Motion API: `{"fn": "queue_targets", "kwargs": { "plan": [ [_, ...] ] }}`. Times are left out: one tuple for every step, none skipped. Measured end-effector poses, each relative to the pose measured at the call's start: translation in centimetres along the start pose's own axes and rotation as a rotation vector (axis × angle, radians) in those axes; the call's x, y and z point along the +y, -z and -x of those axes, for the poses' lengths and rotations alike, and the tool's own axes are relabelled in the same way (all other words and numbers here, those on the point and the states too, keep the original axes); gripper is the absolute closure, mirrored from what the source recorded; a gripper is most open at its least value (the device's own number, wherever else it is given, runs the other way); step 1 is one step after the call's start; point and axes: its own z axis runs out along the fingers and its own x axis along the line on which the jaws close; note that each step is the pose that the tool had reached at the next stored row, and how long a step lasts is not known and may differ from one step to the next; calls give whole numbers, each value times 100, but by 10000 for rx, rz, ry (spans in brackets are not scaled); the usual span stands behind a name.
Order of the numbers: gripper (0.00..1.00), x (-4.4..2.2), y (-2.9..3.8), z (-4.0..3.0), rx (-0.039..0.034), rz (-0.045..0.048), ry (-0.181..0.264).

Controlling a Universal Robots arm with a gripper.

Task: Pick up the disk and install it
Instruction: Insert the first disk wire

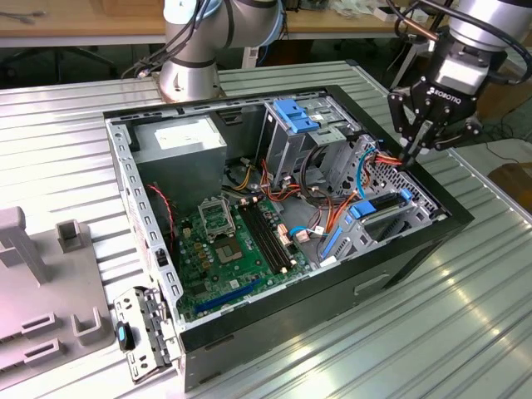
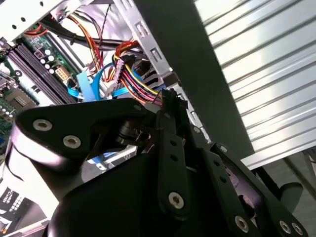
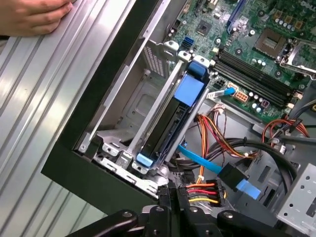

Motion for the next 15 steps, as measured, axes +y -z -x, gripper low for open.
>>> {"fn": "queue_targets", "kwargs": {
  "plan": [
    [83, 28, 1, 16, 0, 1, -13],
    [83, 32, -1, 18, -1, 3, -63],
    [83, 32, -2, 18, -3, 15, -224],
    [83, 33, -3, 19, -6, 25, -370],
    [83, 32, -5, 19, -13, 48, -700],
    [83, 32, -8, 19, -19, 66, -975],
    [83, 32, -12, 19, -26, 83, -1241],
    [83, 32, -14, 19, -29, 96, -1419],
    [83, 32, -17, 20, -33, 110, -1620],
    [83, 32, -23, 20, -39, 130, -1924],
    [83, 32, -27, 20, -43, 144, -2131],
    [83, 32, -30, 20, -47, 154, -2281],
    [83, 32, -33, 21, -50, 167, -2470],
    [83, 31, -37, 21, -54, 178, -2641],
    [83, 32, -42, 21, -58, 192, -2850]
  ]
}}
